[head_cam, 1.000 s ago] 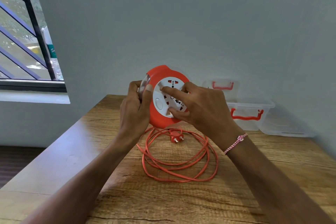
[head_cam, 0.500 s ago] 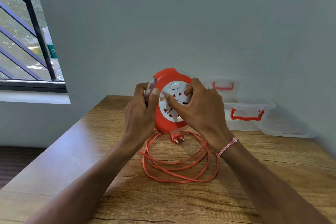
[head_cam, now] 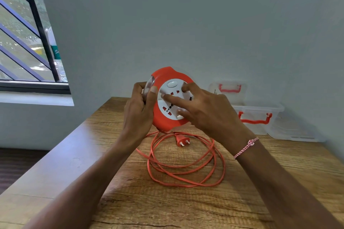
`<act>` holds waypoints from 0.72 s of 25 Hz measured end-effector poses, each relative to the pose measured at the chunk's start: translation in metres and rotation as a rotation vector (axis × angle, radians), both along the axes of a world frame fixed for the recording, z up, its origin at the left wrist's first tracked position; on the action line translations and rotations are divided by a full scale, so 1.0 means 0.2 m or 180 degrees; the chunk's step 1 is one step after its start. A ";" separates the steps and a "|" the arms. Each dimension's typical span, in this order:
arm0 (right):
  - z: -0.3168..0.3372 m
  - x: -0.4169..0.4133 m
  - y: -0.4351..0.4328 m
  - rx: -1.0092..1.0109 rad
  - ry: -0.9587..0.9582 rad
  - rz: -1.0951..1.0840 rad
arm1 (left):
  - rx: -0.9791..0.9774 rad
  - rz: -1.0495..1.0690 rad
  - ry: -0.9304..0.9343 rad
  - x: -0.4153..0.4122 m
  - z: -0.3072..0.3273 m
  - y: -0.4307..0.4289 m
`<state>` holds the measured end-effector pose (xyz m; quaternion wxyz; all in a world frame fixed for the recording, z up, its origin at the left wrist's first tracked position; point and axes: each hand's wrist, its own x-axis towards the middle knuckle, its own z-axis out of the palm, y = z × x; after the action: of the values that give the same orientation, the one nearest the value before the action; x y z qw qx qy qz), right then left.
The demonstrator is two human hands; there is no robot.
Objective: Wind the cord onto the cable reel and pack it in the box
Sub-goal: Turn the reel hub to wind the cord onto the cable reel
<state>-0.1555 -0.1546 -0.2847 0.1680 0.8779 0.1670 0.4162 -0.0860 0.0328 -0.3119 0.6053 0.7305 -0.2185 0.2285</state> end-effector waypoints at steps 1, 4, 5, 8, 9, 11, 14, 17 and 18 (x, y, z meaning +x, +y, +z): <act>0.01 -0.01 0.00 0.0025 -0.0063 0.0015 | 0.0030 -0.0006 -0.0015 0.00 0.00 0.00; 0.03 -0.03 0.01 0.0228 -0.0192 0.0108 | 0.0112 0.0062 -0.0135 0.00 -0.02 -0.01; 0.02 -0.03 0.02 0.0288 -0.0233 0.0130 | 0.0108 0.0086 -0.0169 -0.01 -0.02 -0.01; 0.01 -0.03 0.05 0.0710 -0.0280 0.0225 | 0.0040 0.0140 -0.0249 -0.02 -0.02 -0.03; 0.01 -0.03 0.07 0.0915 -0.0290 0.0234 | 0.0033 0.0179 -0.0287 -0.03 -0.02 -0.03; 0.01 -0.02 0.09 0.1350 -0.0316 0.0257 | 0.0047 0.0236 -0.0381 -0.04 -0.02 -0.04; 0.00 -0.01 0.12 0.1884 -0.0259 0.0261 | 0.0133 0.0249 -0.0497 -0.05 -0.03 -0.05; 0.01 0.00 0.11 0.2356 -0.0256 0.0078 | 0.0160 0.0207 -0.0533 -0.04 -0.04 -0.05; 0.01 0.01 0.10 0.2452 -0.0230 0.0036 | 0.0188 0.0208 -0.0562 -0.03 -0.05 -0.05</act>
<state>-0.1543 -0.1350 -0.2824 -0.1707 0.8605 -0.0029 0.4800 -0.0926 0.0222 -0.3211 0.5541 0.7318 -0.2537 0.3051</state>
